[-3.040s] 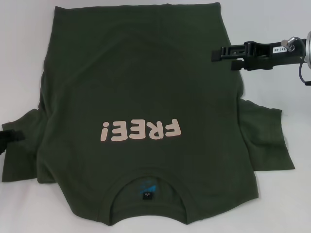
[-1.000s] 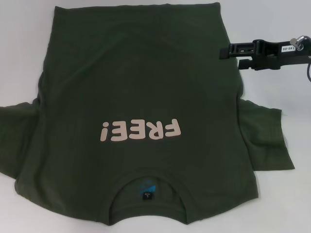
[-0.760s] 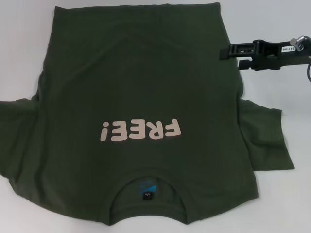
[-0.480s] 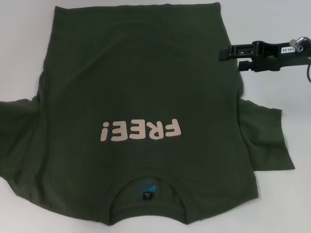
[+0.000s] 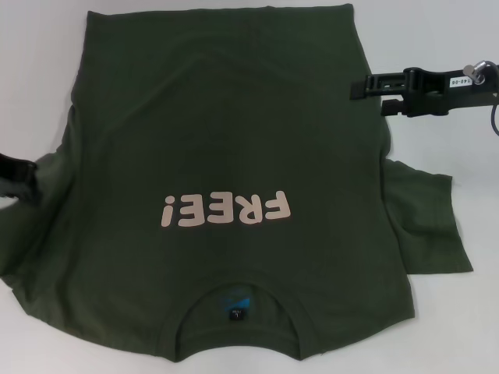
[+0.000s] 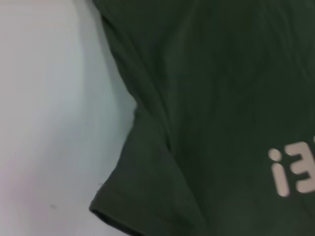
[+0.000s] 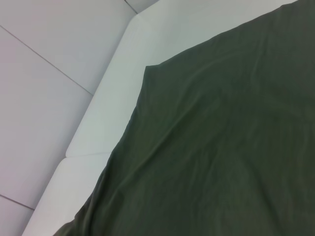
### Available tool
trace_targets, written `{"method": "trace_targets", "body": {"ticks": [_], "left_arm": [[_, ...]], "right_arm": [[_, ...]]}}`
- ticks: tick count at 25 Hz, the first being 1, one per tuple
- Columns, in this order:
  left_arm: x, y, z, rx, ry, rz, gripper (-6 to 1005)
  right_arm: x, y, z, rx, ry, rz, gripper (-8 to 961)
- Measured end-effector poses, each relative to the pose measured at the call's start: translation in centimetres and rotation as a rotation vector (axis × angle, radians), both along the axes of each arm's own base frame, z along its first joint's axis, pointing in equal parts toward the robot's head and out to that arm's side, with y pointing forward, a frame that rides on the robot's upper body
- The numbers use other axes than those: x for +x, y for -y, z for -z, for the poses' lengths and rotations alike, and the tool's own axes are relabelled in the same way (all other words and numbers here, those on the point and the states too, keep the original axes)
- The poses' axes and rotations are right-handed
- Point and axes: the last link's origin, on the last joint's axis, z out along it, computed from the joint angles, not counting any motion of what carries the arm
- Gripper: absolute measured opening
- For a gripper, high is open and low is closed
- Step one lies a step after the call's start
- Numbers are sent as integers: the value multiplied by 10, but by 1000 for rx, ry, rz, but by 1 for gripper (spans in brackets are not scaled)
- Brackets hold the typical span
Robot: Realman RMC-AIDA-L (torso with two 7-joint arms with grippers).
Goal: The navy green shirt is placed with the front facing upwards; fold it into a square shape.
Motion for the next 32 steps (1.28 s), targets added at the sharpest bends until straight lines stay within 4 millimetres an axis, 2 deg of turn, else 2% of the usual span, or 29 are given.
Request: {"method": "trace_targets", "body": {"ticks": [10,21,26,32], "left_arm": [[21,-23,41,-42,59,-21,16],[37,-49,44,47,63,-25,85],[38,-52,55,32,56,-5,117],[47,-52,73,-16,38,103,155]], "right_arm": [[0,1,2,-3,-1,-1,902],[0,2,5,-9,-3,-2,899],[1,2,5,-10,-3,0,897],[2,2,5,-9,-2,2,895]]}}
